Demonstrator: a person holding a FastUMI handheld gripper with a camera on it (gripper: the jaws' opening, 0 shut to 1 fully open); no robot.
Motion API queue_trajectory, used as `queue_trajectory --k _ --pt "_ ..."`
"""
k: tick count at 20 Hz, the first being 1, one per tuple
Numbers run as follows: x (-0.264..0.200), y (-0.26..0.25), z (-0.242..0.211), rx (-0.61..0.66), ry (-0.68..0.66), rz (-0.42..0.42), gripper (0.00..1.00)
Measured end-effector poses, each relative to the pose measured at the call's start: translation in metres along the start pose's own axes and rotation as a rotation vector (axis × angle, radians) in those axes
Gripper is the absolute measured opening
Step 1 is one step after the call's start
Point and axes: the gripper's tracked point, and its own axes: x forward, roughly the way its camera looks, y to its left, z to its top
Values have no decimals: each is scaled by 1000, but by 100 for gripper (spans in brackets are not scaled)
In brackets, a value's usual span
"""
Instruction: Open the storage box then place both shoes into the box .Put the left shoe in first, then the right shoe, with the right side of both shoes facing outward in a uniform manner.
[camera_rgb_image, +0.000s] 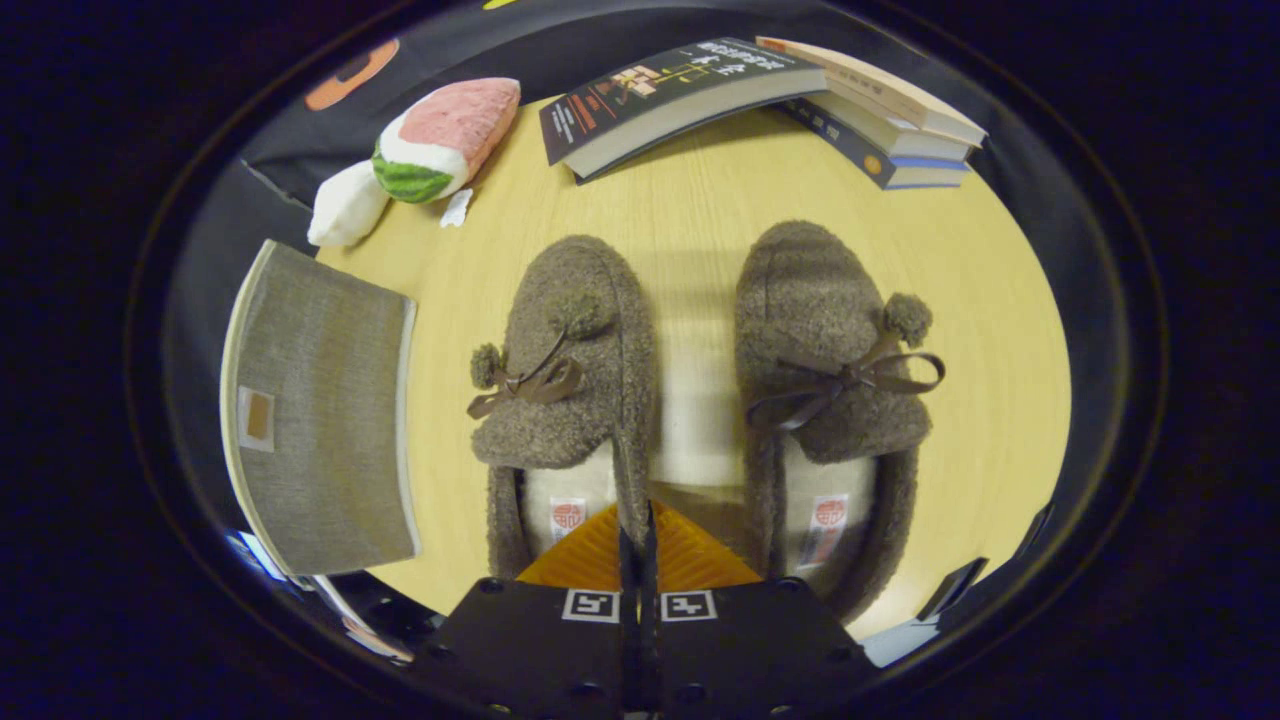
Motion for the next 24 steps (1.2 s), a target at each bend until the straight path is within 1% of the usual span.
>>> queue_trajectory --k 4,9,12,16,19,21,24 --pt "-29 2 -6 40 -29 29 1" --pt "-91 42 -2 1 -112 105 0" --pt "-127 81 0 -44 -174 139 0" --pt "-160 151 -4 -92 -211 230 0" --pt "-163 208 -5 -159 -245 251 0" --pt "-151 242 -12 -180 -226 255 0" --pt "-118 274 -23 -176 -168 207 0"
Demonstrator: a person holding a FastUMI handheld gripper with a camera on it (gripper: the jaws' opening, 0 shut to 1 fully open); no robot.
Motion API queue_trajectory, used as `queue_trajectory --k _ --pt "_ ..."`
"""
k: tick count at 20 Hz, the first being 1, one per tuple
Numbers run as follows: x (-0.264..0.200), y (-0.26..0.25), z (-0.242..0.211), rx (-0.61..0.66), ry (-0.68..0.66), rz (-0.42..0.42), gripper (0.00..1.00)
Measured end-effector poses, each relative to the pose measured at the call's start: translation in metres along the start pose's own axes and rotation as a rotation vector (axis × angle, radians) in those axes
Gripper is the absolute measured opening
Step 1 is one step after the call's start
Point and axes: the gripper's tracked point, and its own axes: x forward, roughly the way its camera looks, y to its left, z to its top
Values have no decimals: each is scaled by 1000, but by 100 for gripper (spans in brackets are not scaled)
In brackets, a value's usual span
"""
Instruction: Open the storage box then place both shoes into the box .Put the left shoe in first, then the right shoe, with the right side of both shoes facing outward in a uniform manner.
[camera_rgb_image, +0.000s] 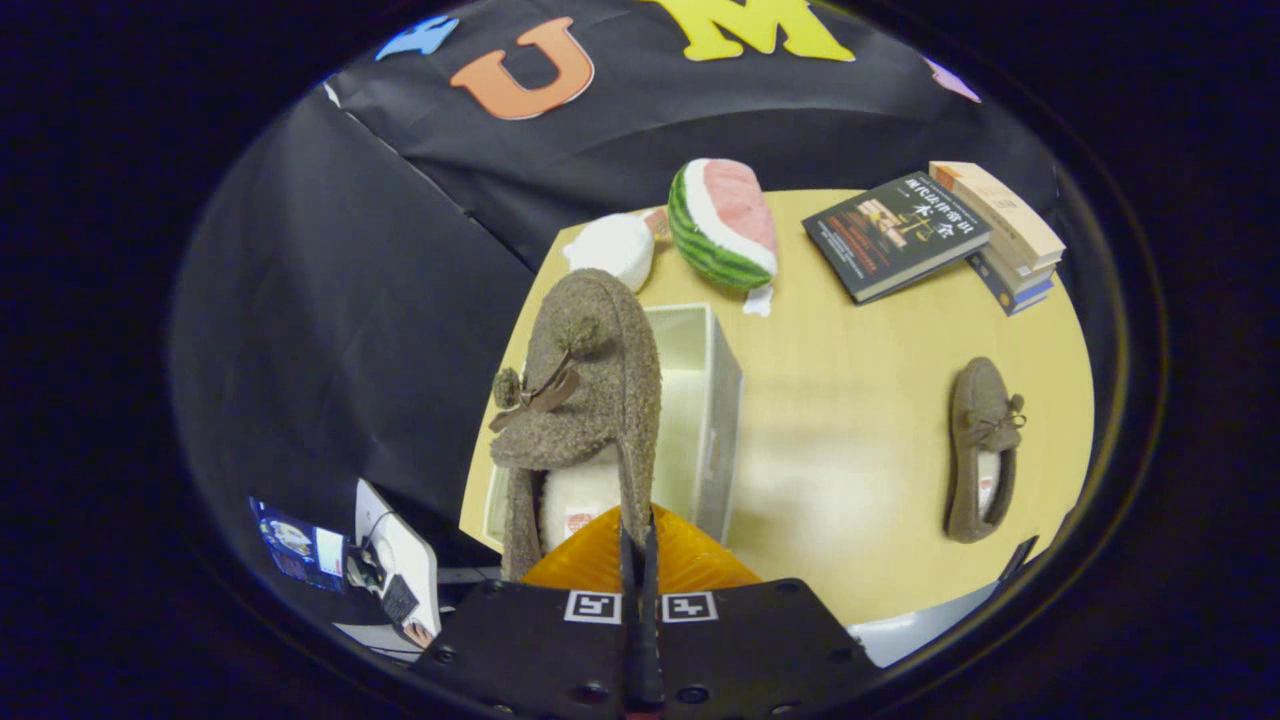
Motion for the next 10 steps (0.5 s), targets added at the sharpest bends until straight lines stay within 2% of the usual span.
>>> queue_trajectory --k 6,10 --pt "84 17 4 82 81 -156 0" --pt "134 28 8 71 130 -202 0"
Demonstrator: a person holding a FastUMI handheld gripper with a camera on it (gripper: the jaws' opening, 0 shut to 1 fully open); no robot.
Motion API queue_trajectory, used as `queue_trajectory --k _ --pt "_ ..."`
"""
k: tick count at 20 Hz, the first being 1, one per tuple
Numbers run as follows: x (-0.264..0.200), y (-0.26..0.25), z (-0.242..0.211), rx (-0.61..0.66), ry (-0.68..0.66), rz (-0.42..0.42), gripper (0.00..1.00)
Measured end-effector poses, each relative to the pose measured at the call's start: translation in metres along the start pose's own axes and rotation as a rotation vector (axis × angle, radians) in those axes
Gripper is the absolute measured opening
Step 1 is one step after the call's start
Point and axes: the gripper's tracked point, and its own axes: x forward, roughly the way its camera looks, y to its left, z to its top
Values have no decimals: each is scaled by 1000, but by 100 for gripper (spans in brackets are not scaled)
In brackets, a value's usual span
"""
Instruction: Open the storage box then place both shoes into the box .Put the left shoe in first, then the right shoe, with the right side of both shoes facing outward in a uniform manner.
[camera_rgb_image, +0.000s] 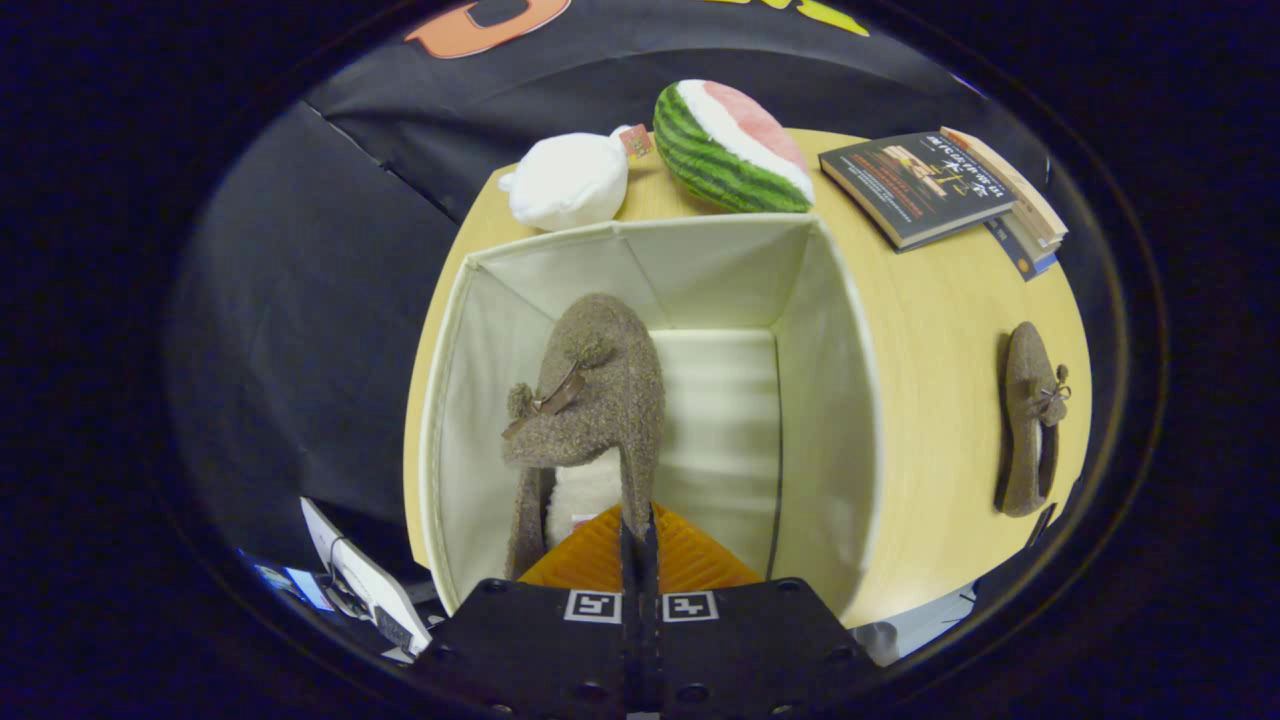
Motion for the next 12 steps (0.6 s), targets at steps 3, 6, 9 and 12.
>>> queue_trajectory --k 3,6,9,12 --pt "26 2 -2 15 63 -63 0" --pt "41 -2 -8 21 114 -84 0" --pt "47 6 -17 7 176 -42 2" --pt "50 10 -26 4 218 -14 9"
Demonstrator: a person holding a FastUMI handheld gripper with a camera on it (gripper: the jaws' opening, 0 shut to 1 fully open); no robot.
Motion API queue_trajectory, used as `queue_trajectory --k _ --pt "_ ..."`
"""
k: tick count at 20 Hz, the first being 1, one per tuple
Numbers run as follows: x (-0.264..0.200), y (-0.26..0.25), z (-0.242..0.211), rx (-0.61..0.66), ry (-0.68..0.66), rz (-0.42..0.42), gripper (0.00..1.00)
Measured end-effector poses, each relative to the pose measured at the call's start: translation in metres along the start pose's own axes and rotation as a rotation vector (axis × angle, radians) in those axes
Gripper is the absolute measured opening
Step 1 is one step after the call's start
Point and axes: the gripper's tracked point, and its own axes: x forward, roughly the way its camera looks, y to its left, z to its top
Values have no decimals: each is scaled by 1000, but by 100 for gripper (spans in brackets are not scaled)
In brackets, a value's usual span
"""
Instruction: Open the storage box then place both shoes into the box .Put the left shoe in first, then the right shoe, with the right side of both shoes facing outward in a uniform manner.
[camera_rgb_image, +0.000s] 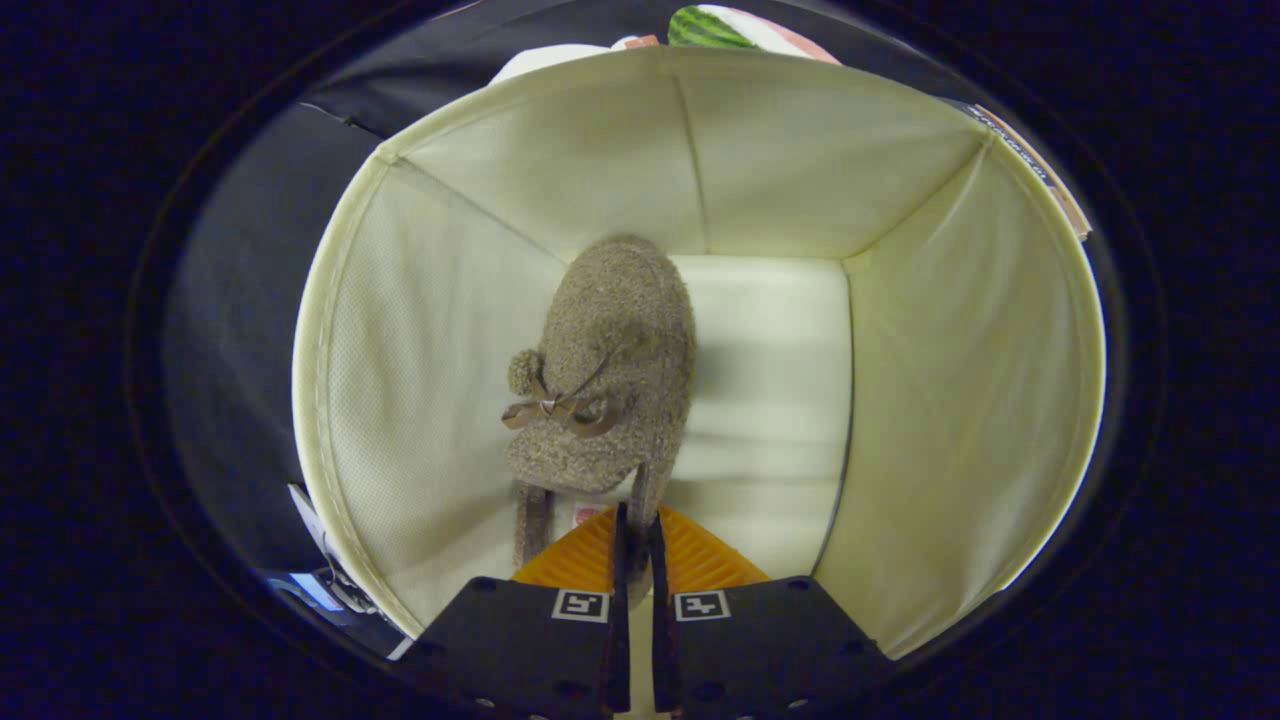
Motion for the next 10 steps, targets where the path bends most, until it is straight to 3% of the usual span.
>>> queue_trajectory --k 2,10 --pt "-9 4 5 -10 -23 45 9" --pt "-95 -3 -9 -169 -84 217 84"
